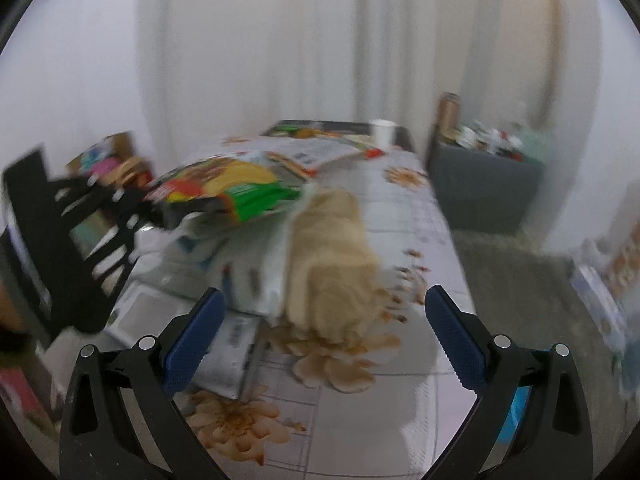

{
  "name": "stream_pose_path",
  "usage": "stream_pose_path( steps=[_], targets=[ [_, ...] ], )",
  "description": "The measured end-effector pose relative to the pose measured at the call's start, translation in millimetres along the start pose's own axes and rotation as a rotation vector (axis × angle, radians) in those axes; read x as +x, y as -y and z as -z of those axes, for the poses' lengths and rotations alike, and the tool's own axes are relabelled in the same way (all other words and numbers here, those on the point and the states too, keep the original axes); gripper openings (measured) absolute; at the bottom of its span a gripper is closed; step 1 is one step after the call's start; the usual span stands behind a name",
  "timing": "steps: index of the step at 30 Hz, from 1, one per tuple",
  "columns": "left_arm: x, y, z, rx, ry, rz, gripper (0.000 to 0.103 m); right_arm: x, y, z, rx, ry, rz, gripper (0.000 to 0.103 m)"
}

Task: Collect trash
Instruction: 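Reach the left gripper to the chip bag and grasp it, then lift the chip bag with the left gripper while the right gripper grasps the CABLE box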

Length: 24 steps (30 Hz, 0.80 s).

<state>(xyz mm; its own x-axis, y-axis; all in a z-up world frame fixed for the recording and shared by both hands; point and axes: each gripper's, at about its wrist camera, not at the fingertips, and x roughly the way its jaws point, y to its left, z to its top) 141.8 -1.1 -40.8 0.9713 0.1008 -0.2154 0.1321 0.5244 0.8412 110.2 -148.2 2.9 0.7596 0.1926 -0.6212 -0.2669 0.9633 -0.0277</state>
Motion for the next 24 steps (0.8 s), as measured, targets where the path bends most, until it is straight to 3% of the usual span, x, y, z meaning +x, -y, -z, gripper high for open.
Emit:
stream_pose_path(
  steps=[6, 12, 18, 24],
  targets=[
    [-6, -31, -9, -0.126, 0.013, -0.055, 0.000, 23, -38, -7, -0.183, -0.047, -0.275, 0.095],
    [-4, -71, -8, -0.319, -0.015, 0.002, 0.000, 58, -68, -15, -0.307, -0.116, -0.451, 0.095],
    [-5, -96, -7, -0.427, -0.019, 0.022, 0.000, 80, -88, -11, -0.337, -0.197, -0.545, 0.095],
    [-15, -119, 10, -0.544, -0.030, 0.069, 0.000, 101, -99, 0, -0.374, -0.295, -0.522, 0.095]
  ],
)
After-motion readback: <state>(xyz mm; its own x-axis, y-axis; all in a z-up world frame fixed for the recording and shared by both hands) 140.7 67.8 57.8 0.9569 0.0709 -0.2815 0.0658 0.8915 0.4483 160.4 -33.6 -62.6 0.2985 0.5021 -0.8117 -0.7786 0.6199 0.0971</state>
